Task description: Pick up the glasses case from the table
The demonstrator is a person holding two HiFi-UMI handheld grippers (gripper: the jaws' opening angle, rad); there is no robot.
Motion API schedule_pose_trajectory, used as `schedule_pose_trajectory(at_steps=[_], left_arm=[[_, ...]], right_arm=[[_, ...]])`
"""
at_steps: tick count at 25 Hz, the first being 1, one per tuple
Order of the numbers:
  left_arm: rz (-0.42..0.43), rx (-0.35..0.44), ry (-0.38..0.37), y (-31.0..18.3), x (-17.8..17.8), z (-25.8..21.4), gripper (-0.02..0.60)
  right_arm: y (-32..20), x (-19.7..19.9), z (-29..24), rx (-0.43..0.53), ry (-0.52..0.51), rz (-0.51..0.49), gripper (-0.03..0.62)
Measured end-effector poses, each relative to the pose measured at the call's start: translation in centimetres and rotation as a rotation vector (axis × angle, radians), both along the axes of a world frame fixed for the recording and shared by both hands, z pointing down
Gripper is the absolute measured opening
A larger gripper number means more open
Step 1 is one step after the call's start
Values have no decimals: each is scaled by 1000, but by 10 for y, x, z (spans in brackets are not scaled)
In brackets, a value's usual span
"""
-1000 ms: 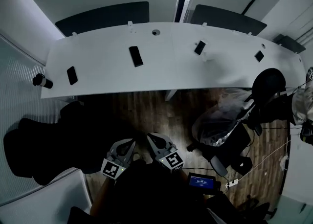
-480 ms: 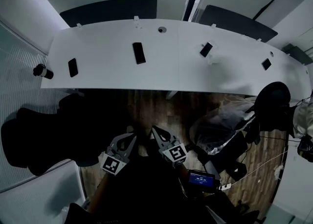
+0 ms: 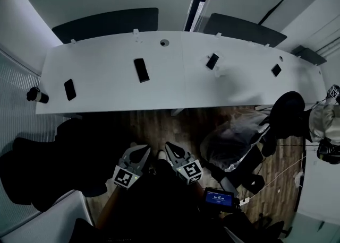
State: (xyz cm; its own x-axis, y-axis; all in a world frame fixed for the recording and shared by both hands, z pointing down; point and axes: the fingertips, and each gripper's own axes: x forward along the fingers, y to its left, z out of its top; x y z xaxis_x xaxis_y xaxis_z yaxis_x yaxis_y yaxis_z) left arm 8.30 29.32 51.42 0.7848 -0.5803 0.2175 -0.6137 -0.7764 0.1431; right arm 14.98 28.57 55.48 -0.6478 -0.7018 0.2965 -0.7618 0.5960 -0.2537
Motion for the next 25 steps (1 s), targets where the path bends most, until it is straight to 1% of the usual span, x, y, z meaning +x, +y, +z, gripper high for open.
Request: schedule_pose_trajectory(at_steps=[3, 5, 10, 13, 16, 19, 22, 25], left_arm=[[45, 29, 13, -13, 0, 1, 5], [68, 48, 14, -20, -5, 4, 5], [72, 55, 20, -43, -39, 12, 5], [56, 55, 9, -58, -72, 19, 5], [26, 70, -4, -76, -113, 25, 5], [-20, 54, -19, -90, -156, 31, 5], [-30, 100, -60, -104, -195, 42, 5], [-63, 117, -56, -119, -225, 42, 5]], right_arm=[[-8, -9, 1, -2, 35, -2, 6], [-15, -17, -2, -9, 36, 5, 6], [-41, -55, -8, -26, 37, -23, 6], [-57, -82, -11, -26, 23, -35, 6], [-71, -111, -12, -32, 28, -67, 6], [-81, -136, -9, -52, 36, -82, 6], [-92, -157, -11, -64, 29, -74, 6], [-101, -171, -9, -50, 56, -68, 6]])
